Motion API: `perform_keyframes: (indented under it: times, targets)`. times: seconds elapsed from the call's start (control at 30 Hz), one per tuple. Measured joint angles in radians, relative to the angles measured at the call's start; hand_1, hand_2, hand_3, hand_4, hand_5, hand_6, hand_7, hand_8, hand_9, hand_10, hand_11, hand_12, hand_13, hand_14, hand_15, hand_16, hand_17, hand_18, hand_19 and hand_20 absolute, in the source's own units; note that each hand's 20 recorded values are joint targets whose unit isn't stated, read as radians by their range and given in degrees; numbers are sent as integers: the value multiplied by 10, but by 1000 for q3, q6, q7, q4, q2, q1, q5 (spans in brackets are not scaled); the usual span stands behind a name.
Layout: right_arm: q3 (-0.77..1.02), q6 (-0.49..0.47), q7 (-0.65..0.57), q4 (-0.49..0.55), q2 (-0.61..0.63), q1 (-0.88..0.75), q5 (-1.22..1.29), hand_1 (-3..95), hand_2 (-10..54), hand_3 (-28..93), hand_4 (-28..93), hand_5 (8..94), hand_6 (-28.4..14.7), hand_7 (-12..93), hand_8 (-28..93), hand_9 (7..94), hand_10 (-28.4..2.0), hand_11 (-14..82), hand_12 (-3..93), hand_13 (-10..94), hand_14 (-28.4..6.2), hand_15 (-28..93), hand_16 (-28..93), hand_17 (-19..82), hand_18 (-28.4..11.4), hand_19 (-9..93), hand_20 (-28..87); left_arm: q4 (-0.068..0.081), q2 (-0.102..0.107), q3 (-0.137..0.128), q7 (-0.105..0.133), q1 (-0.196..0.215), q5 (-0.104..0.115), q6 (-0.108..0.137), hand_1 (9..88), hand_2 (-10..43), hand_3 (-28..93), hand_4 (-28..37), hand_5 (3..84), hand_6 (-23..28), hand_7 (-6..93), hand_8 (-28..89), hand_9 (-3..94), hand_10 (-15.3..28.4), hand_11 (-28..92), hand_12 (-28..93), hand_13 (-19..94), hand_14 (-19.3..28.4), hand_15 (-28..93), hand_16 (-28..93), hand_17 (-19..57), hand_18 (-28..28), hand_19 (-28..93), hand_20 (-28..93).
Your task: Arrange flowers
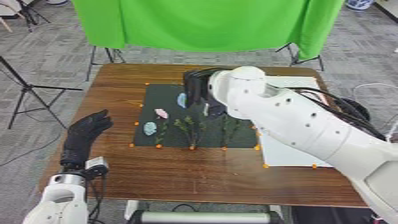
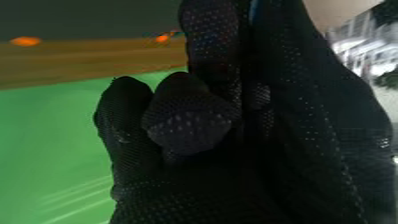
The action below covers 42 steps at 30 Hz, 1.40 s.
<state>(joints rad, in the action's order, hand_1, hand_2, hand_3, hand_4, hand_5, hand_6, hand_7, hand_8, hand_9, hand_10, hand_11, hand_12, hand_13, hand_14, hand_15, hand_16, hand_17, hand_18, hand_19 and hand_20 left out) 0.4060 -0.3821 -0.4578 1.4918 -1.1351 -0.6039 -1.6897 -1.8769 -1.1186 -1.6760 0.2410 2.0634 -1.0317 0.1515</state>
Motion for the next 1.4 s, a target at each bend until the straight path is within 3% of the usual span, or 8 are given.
perform_keyframes:
  times: [0.2,1.0,1.4]
  targets:
    - [-34,-49,-2,-41,-37,0,-29,545,-95,645,-181,803,-5,249,116,878,-111,302,313,881,-40,642,348,621,-149,932,565,7,2,1,0,-8,0,-2,210,-59,719,-282,501,16,178,-85,483,128,191,109,382,166,250,10,60,135,113,204]
    - [-56,-51,-13,-93,-81,-7,-54,494,-90,634,-172,789,6,243,96,851,-120,287,262,866,-46,641,347,605,-154,932,565,20,10,21,-3,-37,0,-14,211,-58,718,-283,501,16,176,-85,482,129,190,109,381,167,250,10,59,135,112,203]
    - [-67,-41,-18,-94,-80,9,-50,425,-95,640,-165,701,4,215,80,784,-133,242,237,854,-49,644,345,594,-154,932,564,20,10,21,-2,-38,0,-14,212,-60,719,-282,500,17,176,-85,482,129,190,109,381,167,250,11,59,135,113,203]
